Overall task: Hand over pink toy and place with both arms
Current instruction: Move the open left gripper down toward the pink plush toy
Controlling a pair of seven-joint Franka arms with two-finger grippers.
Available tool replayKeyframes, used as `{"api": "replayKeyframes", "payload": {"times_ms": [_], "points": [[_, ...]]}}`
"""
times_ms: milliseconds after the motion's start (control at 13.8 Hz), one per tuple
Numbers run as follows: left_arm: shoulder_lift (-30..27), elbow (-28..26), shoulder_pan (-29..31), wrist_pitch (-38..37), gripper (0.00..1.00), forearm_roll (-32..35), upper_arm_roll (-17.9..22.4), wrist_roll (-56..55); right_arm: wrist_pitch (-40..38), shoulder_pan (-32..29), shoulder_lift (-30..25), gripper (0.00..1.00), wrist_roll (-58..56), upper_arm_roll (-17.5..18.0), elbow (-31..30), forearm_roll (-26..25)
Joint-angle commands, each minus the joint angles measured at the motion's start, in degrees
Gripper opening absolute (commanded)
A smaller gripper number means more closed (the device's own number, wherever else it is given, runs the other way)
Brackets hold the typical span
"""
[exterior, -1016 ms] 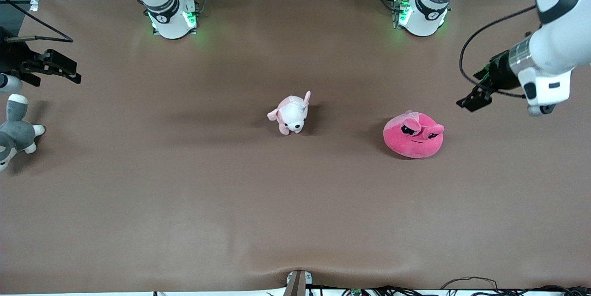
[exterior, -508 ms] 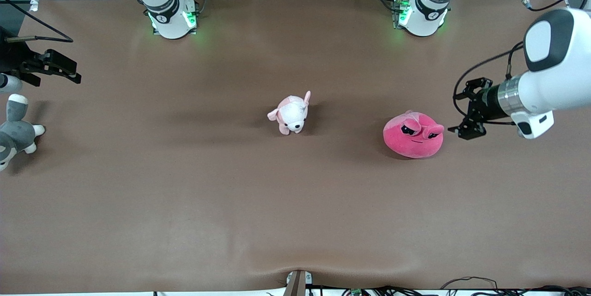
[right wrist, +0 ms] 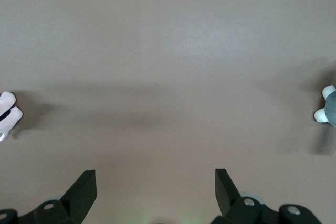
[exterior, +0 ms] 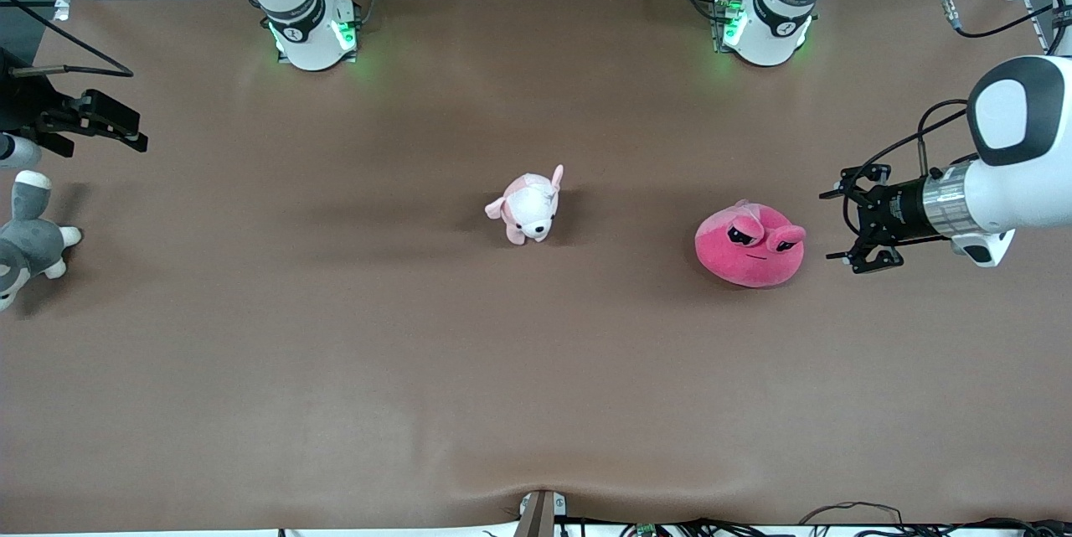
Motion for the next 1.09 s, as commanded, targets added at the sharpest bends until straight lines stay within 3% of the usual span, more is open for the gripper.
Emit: {"api": "replayKeyframes", "payload": {"times_ms": [0,581,1016], "points": [[-2.0,-4.6,0.8,3.6,1.00,-3.8,-0.4,-1.0,0.1,-1.3,0.7,1.00,0.0,0.8,0.7,0.9],[-3.0,-11.0,0.5,8.4,1.00,-7.9,-0.5,-1.0,0.1,-2.2,1.6,1.00,0.1,0.7,1.1,2.8],[-0.6,-13.4,0.1,14.4,1.00,-8.4,-1.3,0.1,0.1,-2.7,1.7,1.00,0.0,0.7,1.1,2.8]]}}
